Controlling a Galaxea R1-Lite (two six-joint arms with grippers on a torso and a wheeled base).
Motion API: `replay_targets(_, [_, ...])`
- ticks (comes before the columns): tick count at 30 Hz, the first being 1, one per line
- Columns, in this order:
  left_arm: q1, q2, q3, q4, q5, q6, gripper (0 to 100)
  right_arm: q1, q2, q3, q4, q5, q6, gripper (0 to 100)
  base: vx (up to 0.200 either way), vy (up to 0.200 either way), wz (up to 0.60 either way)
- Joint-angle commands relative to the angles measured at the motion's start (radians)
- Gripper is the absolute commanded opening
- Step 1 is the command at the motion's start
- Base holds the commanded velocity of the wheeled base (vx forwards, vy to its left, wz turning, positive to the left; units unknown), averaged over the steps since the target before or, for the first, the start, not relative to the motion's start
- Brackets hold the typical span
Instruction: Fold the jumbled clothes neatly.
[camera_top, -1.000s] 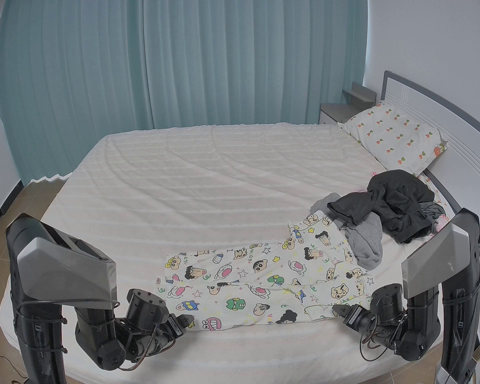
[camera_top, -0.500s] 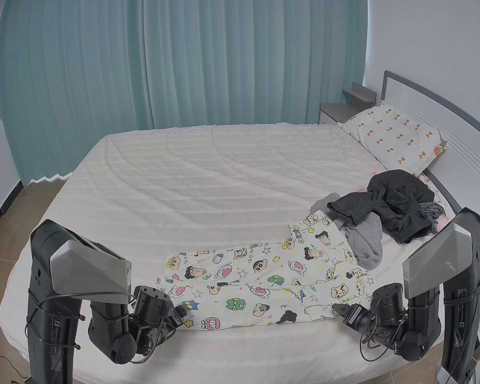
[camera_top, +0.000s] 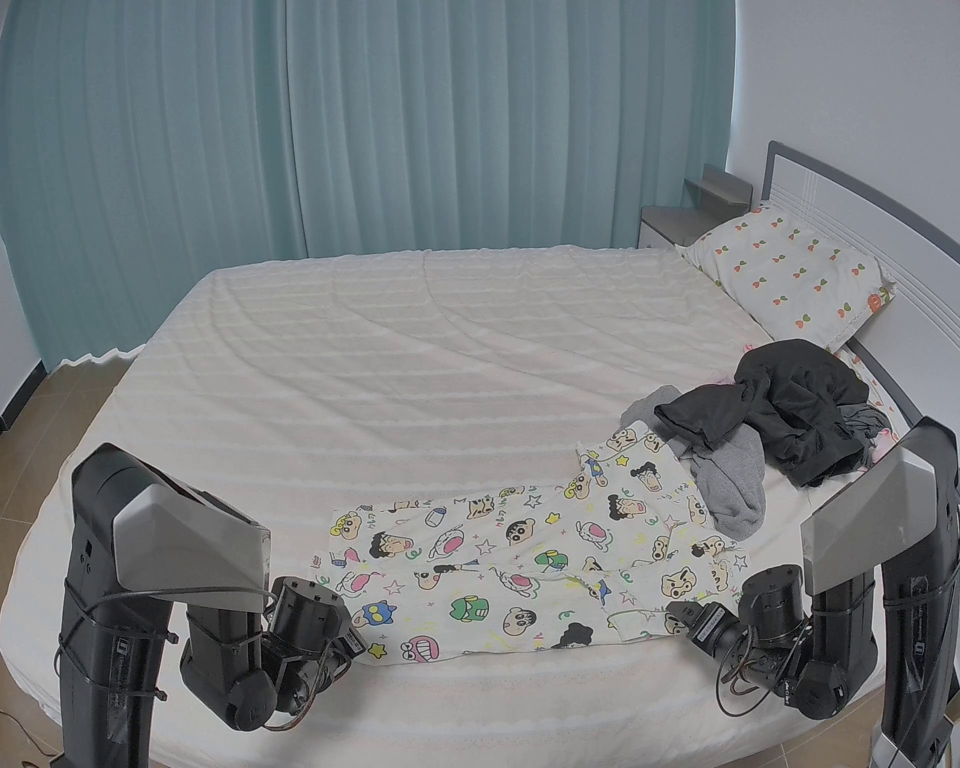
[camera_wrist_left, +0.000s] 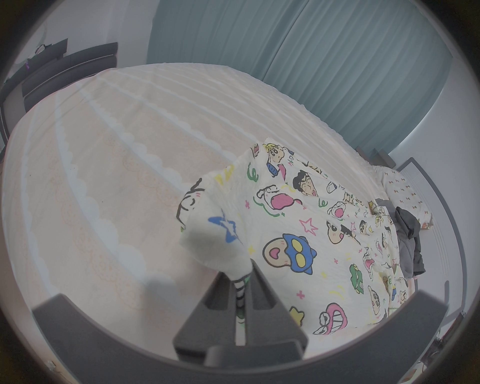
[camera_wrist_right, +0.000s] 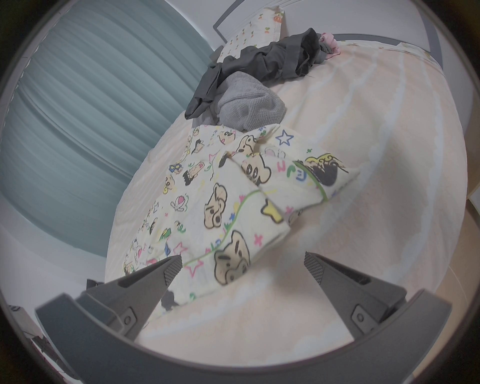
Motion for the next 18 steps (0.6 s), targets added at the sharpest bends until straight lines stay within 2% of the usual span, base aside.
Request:
replay_targets(1, [0.001,-0.001,0.003,-0.016,0.012,-0.001,0,-0.009,0.054,-0.042,-0.012,-0.025,-0.001,100,0.000,0.000,0.00])
replay_targets(18, [0.002,-0.003,0.005,-0.033,0.013,-0.004,0,-0.055,0.103,-0.156,-0.009,-0.020,-0.045,100,0.000,0.000,0.00])
